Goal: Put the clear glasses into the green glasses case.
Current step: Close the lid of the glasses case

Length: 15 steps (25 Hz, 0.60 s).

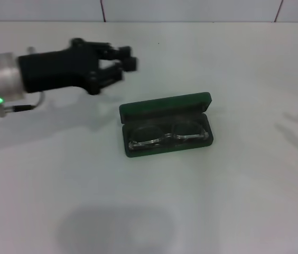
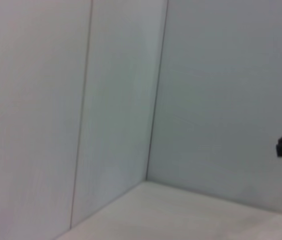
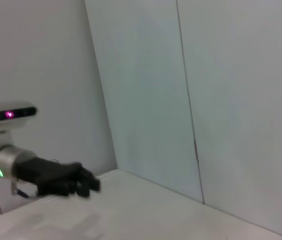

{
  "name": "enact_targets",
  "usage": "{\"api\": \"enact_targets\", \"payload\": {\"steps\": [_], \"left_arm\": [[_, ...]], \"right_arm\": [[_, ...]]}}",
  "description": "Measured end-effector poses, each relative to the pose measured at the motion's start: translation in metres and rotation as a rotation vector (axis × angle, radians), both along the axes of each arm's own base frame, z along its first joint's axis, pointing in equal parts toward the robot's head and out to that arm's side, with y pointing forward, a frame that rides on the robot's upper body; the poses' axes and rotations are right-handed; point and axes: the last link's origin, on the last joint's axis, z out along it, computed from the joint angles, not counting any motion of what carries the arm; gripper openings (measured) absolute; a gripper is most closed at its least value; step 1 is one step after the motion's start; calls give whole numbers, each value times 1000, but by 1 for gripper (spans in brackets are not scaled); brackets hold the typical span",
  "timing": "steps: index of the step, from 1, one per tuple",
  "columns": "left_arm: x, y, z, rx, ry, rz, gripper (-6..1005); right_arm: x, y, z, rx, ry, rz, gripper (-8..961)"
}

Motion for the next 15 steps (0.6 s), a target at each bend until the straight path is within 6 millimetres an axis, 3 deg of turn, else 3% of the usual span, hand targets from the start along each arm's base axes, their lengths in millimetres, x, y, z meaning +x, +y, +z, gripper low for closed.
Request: {"api": "enact_targets", "payload": {"steps": [1, 3, 7, 15], "left_arm": [[6, 2, -12, -14, 26, -12, 68], [14, 5, -26, -34, 65, -26, 244], [26, 10, -53, -79, 124, -37, 246], [26, 21, -63, -41, 175, -9, 248]], "right_arm": [[1, 0, -1, 2, 3, 1, 299], [4, 1, -2, 5, 10, 1, 318], [12, 3, -6, 24, 16, -8, 314], [20, 2, -12, 8, 12, -32, 310]]}}
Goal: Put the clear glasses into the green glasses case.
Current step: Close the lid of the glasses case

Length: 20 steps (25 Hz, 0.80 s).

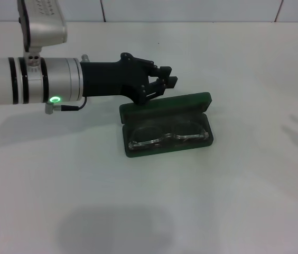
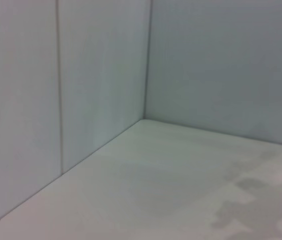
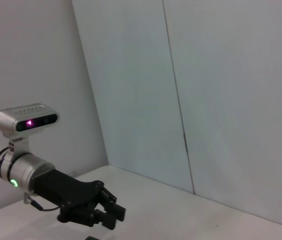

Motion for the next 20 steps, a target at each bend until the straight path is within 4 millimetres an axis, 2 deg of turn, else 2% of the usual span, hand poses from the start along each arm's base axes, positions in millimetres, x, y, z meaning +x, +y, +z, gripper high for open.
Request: {"api": "enact_targets", "payload": {"steps": [11, 20], "left_arm": [[-7, 3, -15, 3, 48, 46, 218], [-6, 1, -17, -7, 46, 42, 182]], "right_arm": [[1, 3, -5, -4, 19, 5, 325], [0, 4, -7, -7, 16, 4, 340]]}}
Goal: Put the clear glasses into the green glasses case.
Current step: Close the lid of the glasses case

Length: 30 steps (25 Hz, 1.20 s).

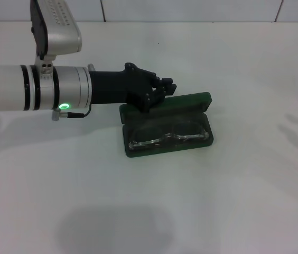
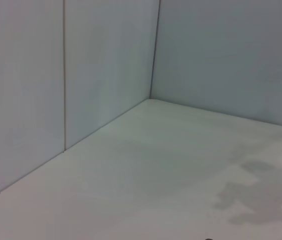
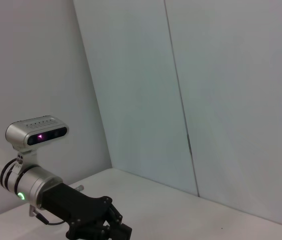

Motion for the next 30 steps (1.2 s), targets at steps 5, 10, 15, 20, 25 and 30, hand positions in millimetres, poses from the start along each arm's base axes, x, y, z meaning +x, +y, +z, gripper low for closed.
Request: {"api": "enact_targets", "payload": {"steps": [5, 10, 15, 20, 25, 30], "left_arm": [[0, 0, -1, -1, 8, -4, 121], [-2, -2, -4, -5, 14, 1, 120], [-5, -2, -7, -4, 27, 9, 120], [-7, -3, -10, -3, 33, 21, 120], [-7, -3, -11, -5, 34, 19, 121], [-7, -6, -14, -23, 42, 11, 120]], "right_arm": [[2, 1, -1, 4, 7, -9, 348], [3, 3, -4, 3, 17, -9, 357], [2, 5, -5, 7, 20, -5, 365], [2, 7, -6, 8, 21, 2, 374], [2, 7, -6, 8, 21, 2, 382], [3, 7, -8, 4, 28, -3, 391]]}}
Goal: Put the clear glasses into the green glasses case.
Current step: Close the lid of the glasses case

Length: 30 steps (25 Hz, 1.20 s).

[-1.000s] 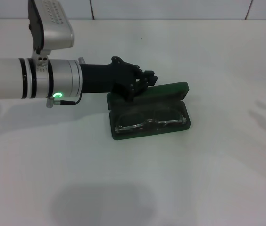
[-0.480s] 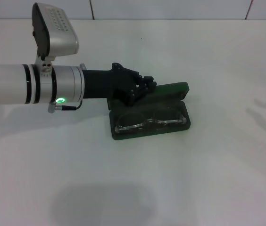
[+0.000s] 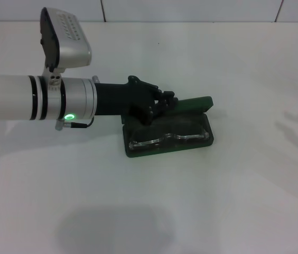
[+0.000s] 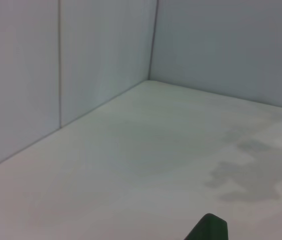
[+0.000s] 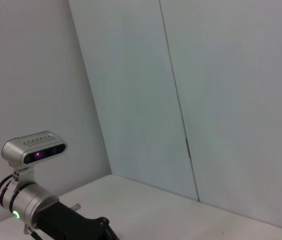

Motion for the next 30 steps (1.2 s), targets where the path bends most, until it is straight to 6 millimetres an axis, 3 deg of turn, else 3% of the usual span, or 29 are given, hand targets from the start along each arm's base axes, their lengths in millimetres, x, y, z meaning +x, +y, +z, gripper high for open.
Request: {"api": "enact_targets", "payload": {"steps": [30], "left_arm": [[-5, -31, -19, -157, 18, -25, 122]], "right_arm": [[-1, -1, -1, -9, 2, 7, 442]]}}
